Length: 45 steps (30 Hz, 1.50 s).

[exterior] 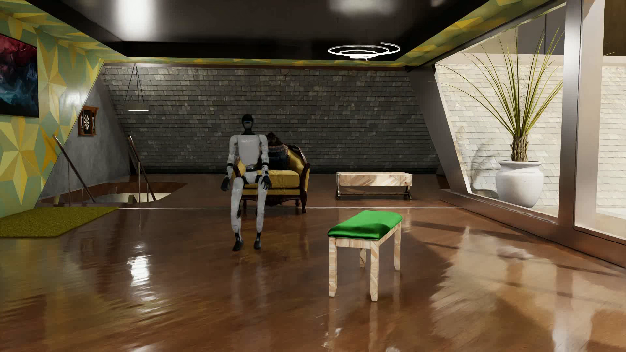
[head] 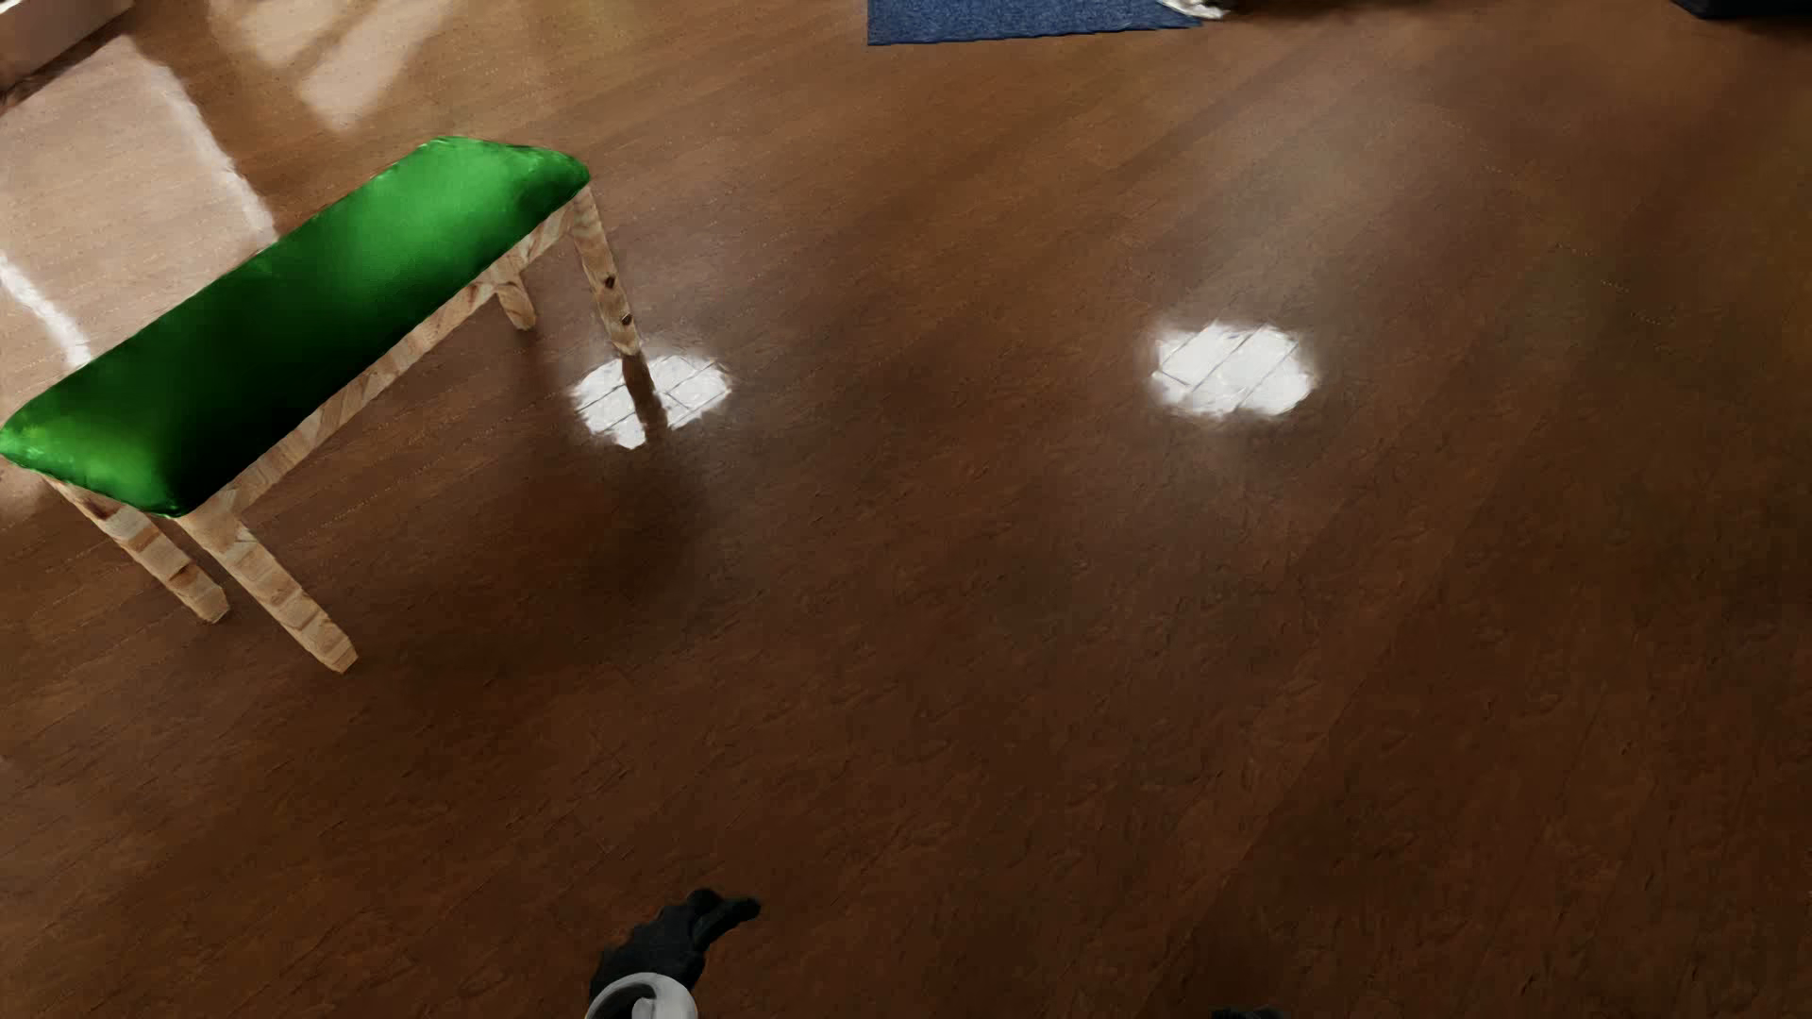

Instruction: Walk towards the dark orange armchair

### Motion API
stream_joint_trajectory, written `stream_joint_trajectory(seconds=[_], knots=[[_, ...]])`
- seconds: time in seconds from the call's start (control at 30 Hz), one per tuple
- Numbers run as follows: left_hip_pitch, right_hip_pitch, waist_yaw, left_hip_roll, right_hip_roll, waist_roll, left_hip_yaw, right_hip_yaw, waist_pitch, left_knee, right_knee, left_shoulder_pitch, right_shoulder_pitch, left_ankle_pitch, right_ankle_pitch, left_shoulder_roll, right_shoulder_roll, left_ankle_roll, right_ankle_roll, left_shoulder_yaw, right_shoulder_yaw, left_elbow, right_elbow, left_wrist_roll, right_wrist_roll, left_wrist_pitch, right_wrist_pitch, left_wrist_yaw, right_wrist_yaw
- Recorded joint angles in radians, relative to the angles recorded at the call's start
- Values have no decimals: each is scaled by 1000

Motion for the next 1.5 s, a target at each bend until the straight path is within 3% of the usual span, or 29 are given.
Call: stream_joint_trajectory(seconds=[0.07,0.1,0.13,0.2,0.27,0.3,0.4,0.47,0.53,0.57,0.63,0.7,0.77,0.83,0.9,0.97,1.1,1.2,1.3,1.37,1.43,1.5], knots=[[54,-16,-14,5,49,12,-17,-33,-10,-42,-314,-37,-20,-15,47,9,14,-1,-4,-46,-12,-32,6,5,-9,-38,5,-15,10],[81,-13,-18,6,78,18,-28,-31,-16,-64,-471,-53,-23,-19,91,9,24,-2,44,-72,-26,-43,10,8,-10,-53,10,-26,12],[108,-2,-21,7,107,25,-41,-21,-22,-87,-618,-66,-23,-21,116,6,37,-2,56,-97,-42,-52,14,9,-10,-63,15,-36,12],[158,-9,-25,5,139,36,-67,26,-29,-94,-700,-72,-14,-37,109,-9,53,-2,137,-134,-64,-66,24,4,-18,-75,19,-50,17],[219,22,-29,24,161,50,-88,23,-37,-96,-673,-49,-4,-28,238,-18,71,-5,23,-155,-65,-76,52,-4,-40,-78,22,-52,32],[242,52,-31,39,171,62,-99,13,-42,-82,-664,-28,2,2,281,-22,80,-10,-7,-159,-68,-70,71,-6,-51,-69,27,-50,38],[252,135,-30,101,206,108,-132,-43,-62,27,-643,51,9,187,214,-24,101,-30,-31,-162,-72,-11,144,8,-84,9,44,-57,60],[191,175,-32,145,232,130,-147,-79,-69,204,-612,86,3,323,152,15,109,-110,-81,-205,-62,24,166,40,-106,19,33,-95,74],[52,182,-36,213,260,150,-141,-122,-62,494,-530,110,-27,460,70,93,126,-267,-120,-239,-41,13,164,61,-119,-10,16,-138,73],[-29,192,-36,257,276,162,-141,-150,-55,638,-498,126,-41,516,30,134,129,-295,-125,-225,-34,-6,181,46,-125,-20,-12,-154,53],[-176,245,-31,307,305,182,-157,-193,-41,826,-482,146,-78,407,-31,165,129,-253,-130,-158,-26,-26,204,-11,-140,7,-39,-135,13],[-290,302,-18,308,322,189,-165,-204,-30,836,-477,163,-117,268,-81,156,128,-212,-131,-85,-19,-50,205,-65,-147,49,-30,-70,-3],[-375,351,4,298,324,184,-156,-197,-25,693,-474,185,-158,147,-128,144,115,-168,-129,-46,0,-92,186,-104,-138,46,-46,-41,3],[-415,407,29,307,321,173,-113,-183,-23,422,-503,200,-189,105,-158,128,88,-117,-121,-41,40,-120,149,-114,-129,31,-79,-44,2],[-421,467,49,297,321,163,-69,-167,-26,106,-551,216,-214,197,-170,95,62,-91,-110,-33,81,-125,117,-109,-115,35,-95,-38,1],[-410,525,62,271,323,151,-69,-148,-31,-141,-590,233,-231,268,-180,55,48,-141,-99,-20,110,-113,103,-93,-95,52,-88,-20,7],[-361,635,78,230,296,126,-82,-100,-35,-147,-578,248,-207,428,-145,-4,55,-80,-74,-30,97,-33,101,-41,-53,85,-47,-42,-13],[-287,640,77,188,225,87,-43,-71,-41,-96,-445,224,-137,331,56,-22,67,-38,-29,-35,67,38,134,-9,-37,80,-8,-100,8],[-215,492,69,153,123,56,12,-39,-37,-45,-74,201,-100,220,297,-28,6,-24,4,-30,132,13,133,0,-108,31,-53,-81,147],[-165,343,55,121,15,32,59,-19,-25,-13,199,167,-82,149,440,-24,-27,-19,70,-57,105,1,99,14,-120,8,-50,-64,137],[-104,195,37,93,-11,13,96,32,-14,5,348,118,-62,90,273,-5,-9,-18,54,-71,32,12,67,29,-77,-9,-8,-40,44],[-46,82,17,76,-10,6,111,31,-10,15,320,66,-44,45,152,10,6,-21,17,-63,-16,7,44,23,-35,-13,6,-8,-4]])
